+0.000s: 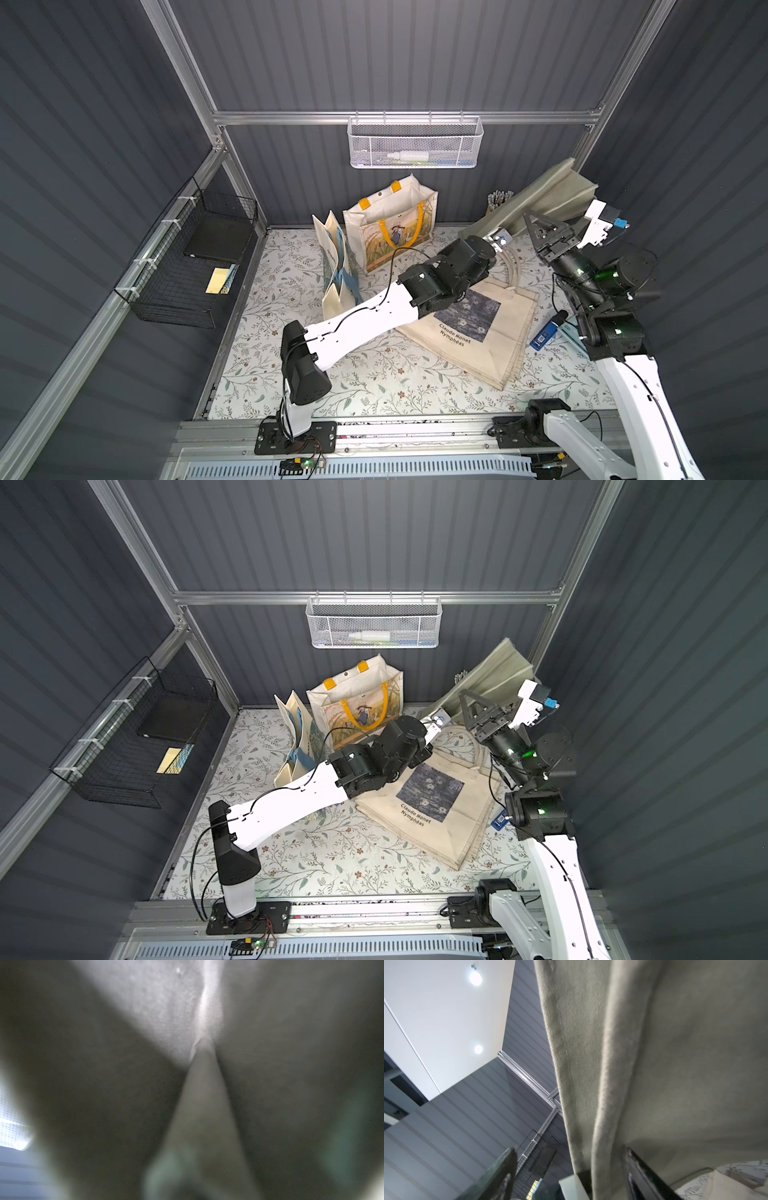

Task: Put away the canvas bag
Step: Press the canvas bag.

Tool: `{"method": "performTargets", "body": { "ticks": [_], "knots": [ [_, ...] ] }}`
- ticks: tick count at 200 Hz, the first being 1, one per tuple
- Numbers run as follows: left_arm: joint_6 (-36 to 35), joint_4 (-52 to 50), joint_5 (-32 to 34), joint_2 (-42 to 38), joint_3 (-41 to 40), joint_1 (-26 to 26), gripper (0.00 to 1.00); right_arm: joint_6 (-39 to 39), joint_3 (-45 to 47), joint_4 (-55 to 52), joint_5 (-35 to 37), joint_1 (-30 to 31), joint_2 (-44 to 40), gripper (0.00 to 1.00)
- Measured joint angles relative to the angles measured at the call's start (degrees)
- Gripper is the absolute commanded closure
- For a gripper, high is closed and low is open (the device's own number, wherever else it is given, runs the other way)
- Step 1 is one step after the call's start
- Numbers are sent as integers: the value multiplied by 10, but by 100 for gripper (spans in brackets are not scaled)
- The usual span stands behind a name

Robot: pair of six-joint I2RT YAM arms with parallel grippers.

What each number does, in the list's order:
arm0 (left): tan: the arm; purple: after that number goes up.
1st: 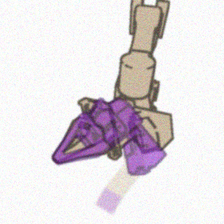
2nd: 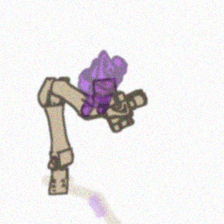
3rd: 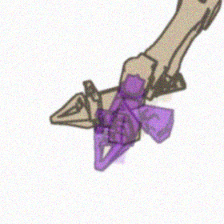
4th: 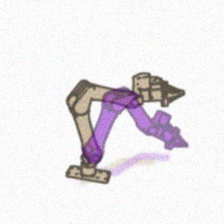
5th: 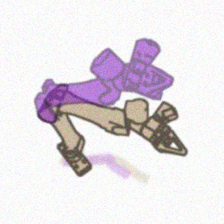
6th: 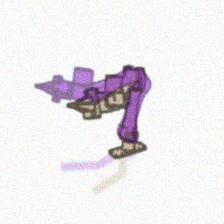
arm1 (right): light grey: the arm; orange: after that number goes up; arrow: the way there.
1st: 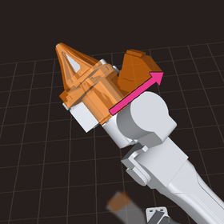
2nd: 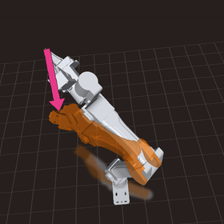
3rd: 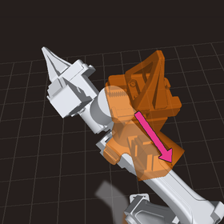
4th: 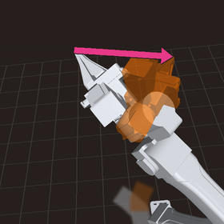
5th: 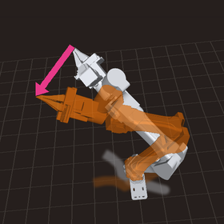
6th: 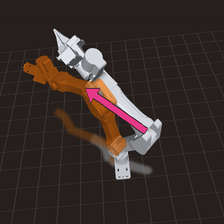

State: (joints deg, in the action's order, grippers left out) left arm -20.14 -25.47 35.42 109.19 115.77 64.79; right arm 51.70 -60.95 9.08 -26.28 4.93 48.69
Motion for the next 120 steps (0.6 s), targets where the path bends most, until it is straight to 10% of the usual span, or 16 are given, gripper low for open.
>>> {"method": "performTargets", "body": {
  "ticks": [99,120],
  "knots": [
    [-192,162,179,37,-62,47,100,40,3,-82,97,-1,5,40],
    [-225,186,195,37,-66,52,100,46,-9,-122,113,-2,16,62]
  ]
}}
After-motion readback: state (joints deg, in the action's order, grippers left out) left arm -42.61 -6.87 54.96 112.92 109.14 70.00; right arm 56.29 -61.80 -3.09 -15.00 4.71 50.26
